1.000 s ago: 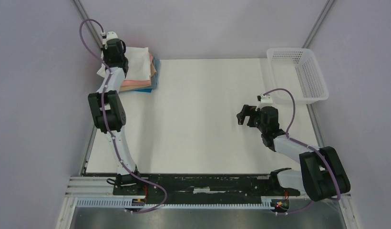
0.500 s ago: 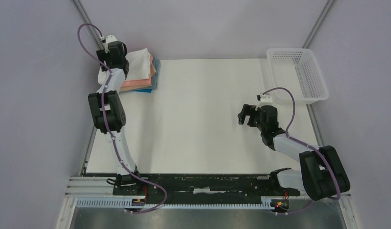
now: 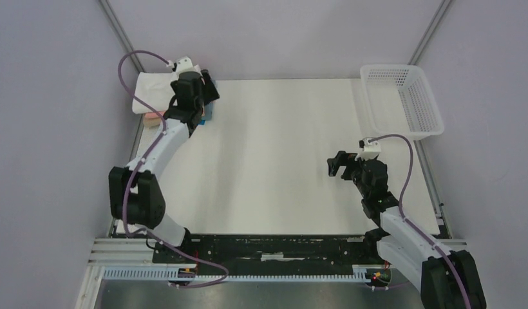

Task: Fold and stack the t-shirts
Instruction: Reset both arms

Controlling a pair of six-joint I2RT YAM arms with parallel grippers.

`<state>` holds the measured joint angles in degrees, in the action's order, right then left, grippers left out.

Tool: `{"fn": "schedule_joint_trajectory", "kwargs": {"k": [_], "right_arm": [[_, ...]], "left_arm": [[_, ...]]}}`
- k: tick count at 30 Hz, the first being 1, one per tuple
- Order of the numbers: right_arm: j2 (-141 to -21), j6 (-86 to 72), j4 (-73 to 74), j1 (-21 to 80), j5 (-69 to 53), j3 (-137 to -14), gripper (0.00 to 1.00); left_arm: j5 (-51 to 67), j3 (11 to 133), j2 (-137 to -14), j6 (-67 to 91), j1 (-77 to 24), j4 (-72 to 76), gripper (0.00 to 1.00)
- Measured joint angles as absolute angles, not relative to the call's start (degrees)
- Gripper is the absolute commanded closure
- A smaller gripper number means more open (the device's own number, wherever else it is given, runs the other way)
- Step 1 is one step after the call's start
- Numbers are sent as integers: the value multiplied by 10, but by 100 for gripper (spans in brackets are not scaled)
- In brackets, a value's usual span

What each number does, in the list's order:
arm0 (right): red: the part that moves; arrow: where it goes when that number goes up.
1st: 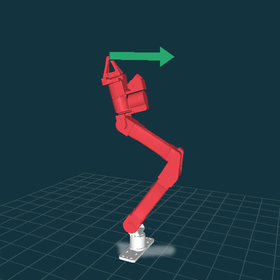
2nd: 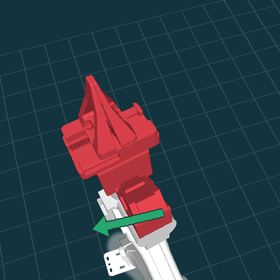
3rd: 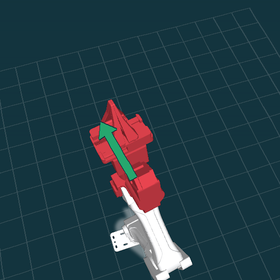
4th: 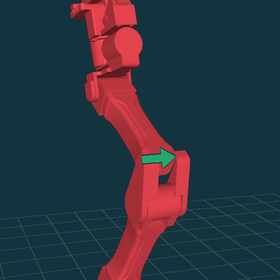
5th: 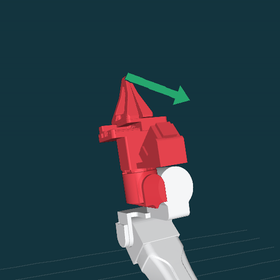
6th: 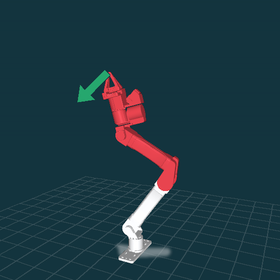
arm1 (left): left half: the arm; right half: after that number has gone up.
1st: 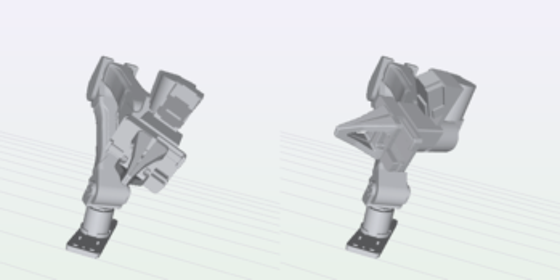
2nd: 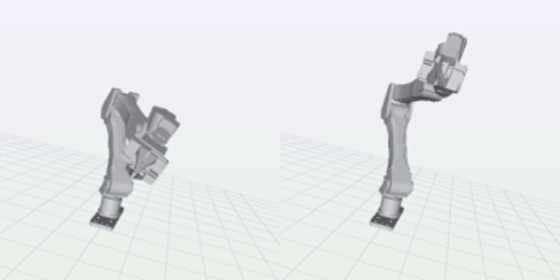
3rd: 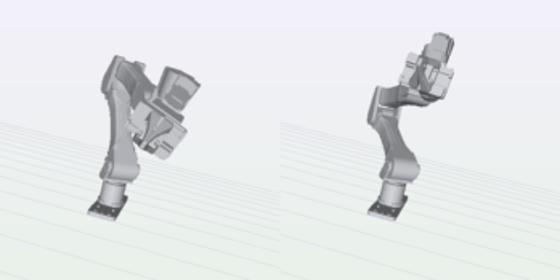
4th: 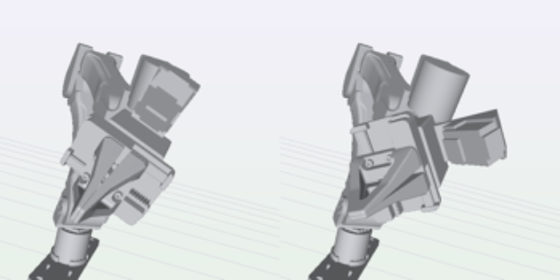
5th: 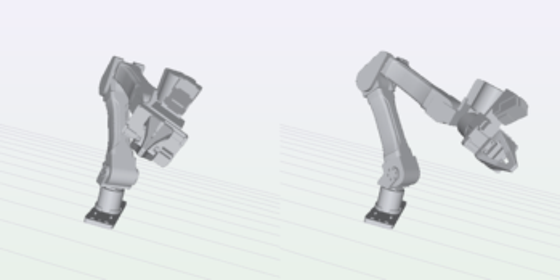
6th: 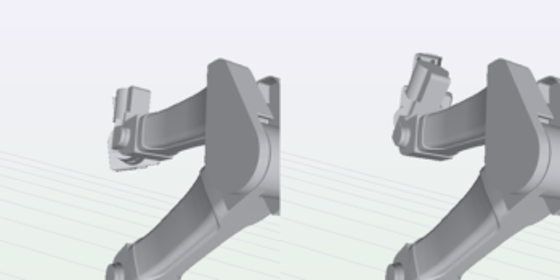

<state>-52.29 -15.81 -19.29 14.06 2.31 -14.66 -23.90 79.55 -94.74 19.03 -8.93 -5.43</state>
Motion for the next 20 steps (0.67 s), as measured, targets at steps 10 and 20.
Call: {"fn": "schedule_joint_trajectory", "kwargs": {"k": [10,20], "right_arm": [[-352,-195,-170,141,46,-33,2],[-272,-195,-155,141,54,-6,2]], "left_arm": [[-6,368,-629,291,-232,-25,18],[-45,266,-446,298,-240,-91,16]]}}
